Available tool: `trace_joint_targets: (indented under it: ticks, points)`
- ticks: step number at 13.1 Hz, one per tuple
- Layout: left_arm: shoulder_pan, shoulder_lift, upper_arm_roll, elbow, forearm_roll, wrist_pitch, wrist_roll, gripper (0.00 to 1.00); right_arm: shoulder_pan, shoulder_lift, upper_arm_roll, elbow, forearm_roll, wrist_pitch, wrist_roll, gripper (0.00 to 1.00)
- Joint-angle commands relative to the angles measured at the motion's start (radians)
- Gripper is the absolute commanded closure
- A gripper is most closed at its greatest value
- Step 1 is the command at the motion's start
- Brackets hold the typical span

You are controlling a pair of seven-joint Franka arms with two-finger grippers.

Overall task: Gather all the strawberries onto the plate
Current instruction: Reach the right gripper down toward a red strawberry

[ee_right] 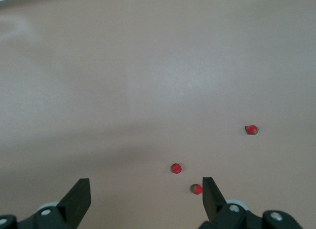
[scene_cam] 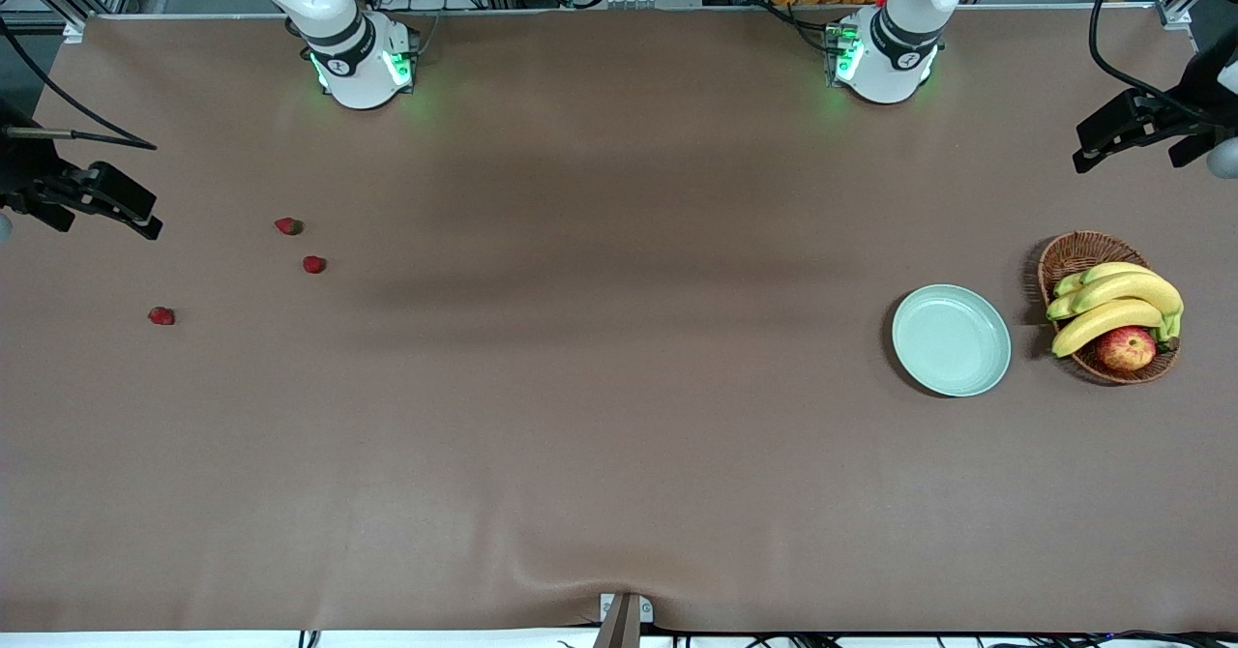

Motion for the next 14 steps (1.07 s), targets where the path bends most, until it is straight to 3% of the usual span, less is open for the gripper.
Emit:
trace_joint_targets:
  ticks: [1,6,14]
  points:
    - [-0.011,-0.009,-0.001,-0.008,0.022,-0.014,0.000,0.00,-0.005,0.033,0.001,0.011,-0.005,-0.009,-0.012,0.00]
    - [-0.011,-0.012,-0.011,-0.011,0.021,-0.018,0.011,0.00,-0.034,0.075,0.000,0.013,-0.017,-0.007,-0.014,0.00]
    - [0.000,-0.034,-0.008,-0.006,0.016,-0.018,0.022,0.00,-0.343,0.263,0.000,0.011,-0.017,0.064,-0.251,0.00]
